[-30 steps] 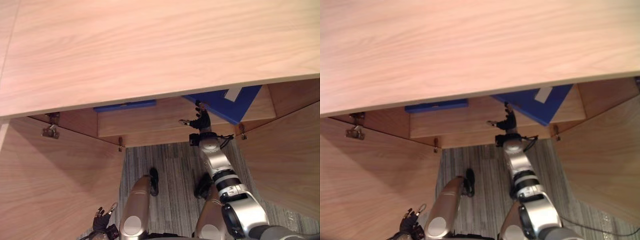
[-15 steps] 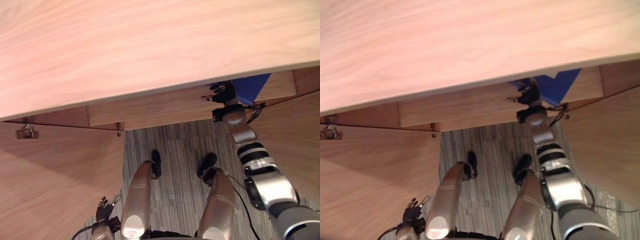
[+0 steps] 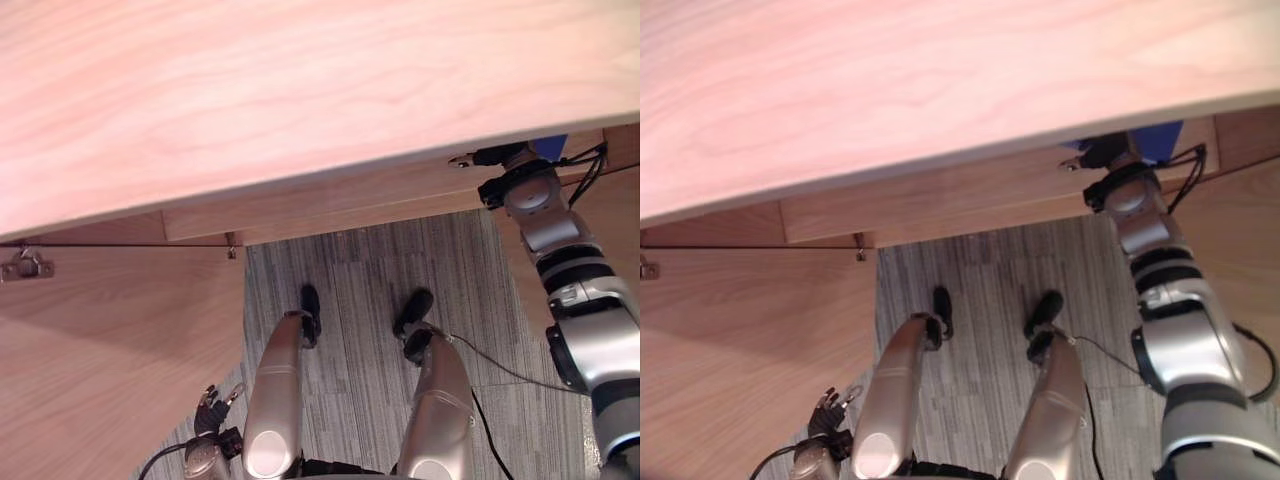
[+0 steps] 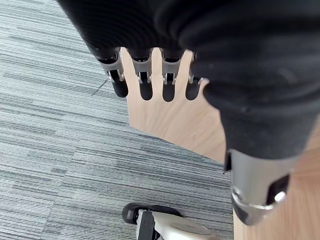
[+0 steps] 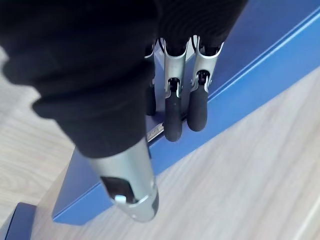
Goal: Walk over to the cabinet, pick up the folder, carry it to the office cabinet, place the folder inside the office cabinet, then close the office cabinet door
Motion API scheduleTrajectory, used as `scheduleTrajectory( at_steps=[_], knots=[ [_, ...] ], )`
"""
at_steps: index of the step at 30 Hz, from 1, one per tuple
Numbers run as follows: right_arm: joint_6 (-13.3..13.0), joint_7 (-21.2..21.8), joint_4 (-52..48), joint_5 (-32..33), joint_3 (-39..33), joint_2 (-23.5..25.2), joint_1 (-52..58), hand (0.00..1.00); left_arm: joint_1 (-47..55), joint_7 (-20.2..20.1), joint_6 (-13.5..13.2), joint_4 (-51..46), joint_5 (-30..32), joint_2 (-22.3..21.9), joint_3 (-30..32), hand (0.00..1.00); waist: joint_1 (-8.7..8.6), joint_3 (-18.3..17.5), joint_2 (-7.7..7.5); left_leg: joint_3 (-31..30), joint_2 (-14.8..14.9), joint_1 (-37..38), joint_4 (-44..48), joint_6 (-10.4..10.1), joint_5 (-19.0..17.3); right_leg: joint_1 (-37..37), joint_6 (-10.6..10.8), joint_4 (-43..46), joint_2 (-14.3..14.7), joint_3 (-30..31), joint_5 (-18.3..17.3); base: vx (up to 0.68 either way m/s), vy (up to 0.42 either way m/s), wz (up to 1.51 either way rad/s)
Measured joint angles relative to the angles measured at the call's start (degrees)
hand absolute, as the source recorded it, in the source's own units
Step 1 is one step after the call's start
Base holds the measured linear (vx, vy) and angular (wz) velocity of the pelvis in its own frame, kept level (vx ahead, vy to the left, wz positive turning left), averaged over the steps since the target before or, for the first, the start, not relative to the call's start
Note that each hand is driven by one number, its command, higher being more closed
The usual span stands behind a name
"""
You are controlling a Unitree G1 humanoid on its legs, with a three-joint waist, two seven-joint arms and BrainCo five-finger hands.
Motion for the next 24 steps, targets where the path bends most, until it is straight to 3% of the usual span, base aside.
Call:
scheduleTrajectory(
  at_steps=[4, 7, 11, 13, 16, 20, 24],
  knots=[
    [0.0, 2.4, 3.2, -0.4, 2.8, -0.6, -3.8, 0.00, 0.0, -1.1, 0.2, -1.7, -0.2, 0.0, 0.0, 0.00, 0.31, -0.1, 0.08, 0.1, 0.3, 0.1, -0.8, -0.2, 0.5, -0.1, -0.4, -0.9, 0.7, 0.0, 0.4, 0.01, -0.005, -0.04],
    [0.2, 2.8, 5.5, -7.3, 5.6, -1.7, -6.8, 0.00, -0.1, -1.4, 0.3, -4.1, -0.2, -0.3, -0.1, 0.00, 1.11, -0.2, 0.29, 0.2, 0.4, 0.1, -0.8, -0.3, 0.6, -0.4, -0.4, -0.8, 0.8, 0.1, 0.4, 0.00, -0.001, -0.01],
    [3.0, 1.4, 5.8, -15.1, 8.5, -3.0, -11.1, 0.00, -0.1, -1.4, 0.4, -6.8, -0.7, -0.9, -0.1, 0.00, 1.83, -0.2, 0.35, 0.5, 0.1, -1.0, -1.6, -0.3, 1.2, -1.8, -0.6, -0.7, 0.5, 0.4, 0.5, 0.00, -0.001, 0.02],
    [5.0, 0.6, 5.7, -17.5, 9.0, -4.3, -13.2, 0.00, -0.7, -1.3, 0.4, -7.6, -1.2, -1.9, 0.1, 0.00, 2.74, 0.1, 1.12, 0.6, 0.1, -1.6, -2.0, -0.2, 1.7, -2.6, -0.8, -0.9, 0.6, 0.3, 0.9, 0.00, 0.000, 0.00],
    [6.0, 0.1, 3.8, -17.4, 9.0, -4.5, -14.5, 0.00, -0.7, -1.2, 0.4, -8.4, -1.4, -2.4, 0.3, 0.00, 2.86, 0.1, 1.38, 1.0, 0.3, -2.0, -2.4, -0.2, 1.9, -3.2, -1.1, -1.6, 1.0, 0.5, 1.4, 0.04, 0.003, -0.09],
    [6.9, -5.2, -1.5, -11.6, 7.5, -5.4, -15.8, 0.00, -0.7, -0.8, -0.1, -9.7, -2.3, -3.0, 0.5, 0.00, 3.00, 0.1, 1.47, 2.2, 1.8, -3.0, -2.9, -0.2, 1.9, -4.0, -1.3, -4.8, 3.1, 1.1, 3.4, 0.03, 0.018, -0.24],
    [7.3, -6.0, -3.4, -9.1, 4.8, -5.4, -16.3, 0.00, -0.7, -0.1, -0.1, -10.1, -2.5, -4.1, 1.8, 0.00, 2.87, 0.2, 1.53, 3.0, 2.2, -2.8, -3.6, -0.3, 1.9, -4.2, -1.3, -6.0, 3.9, 1.8, 4.1, 0.04, 0.023, -0.15]
  ],
)
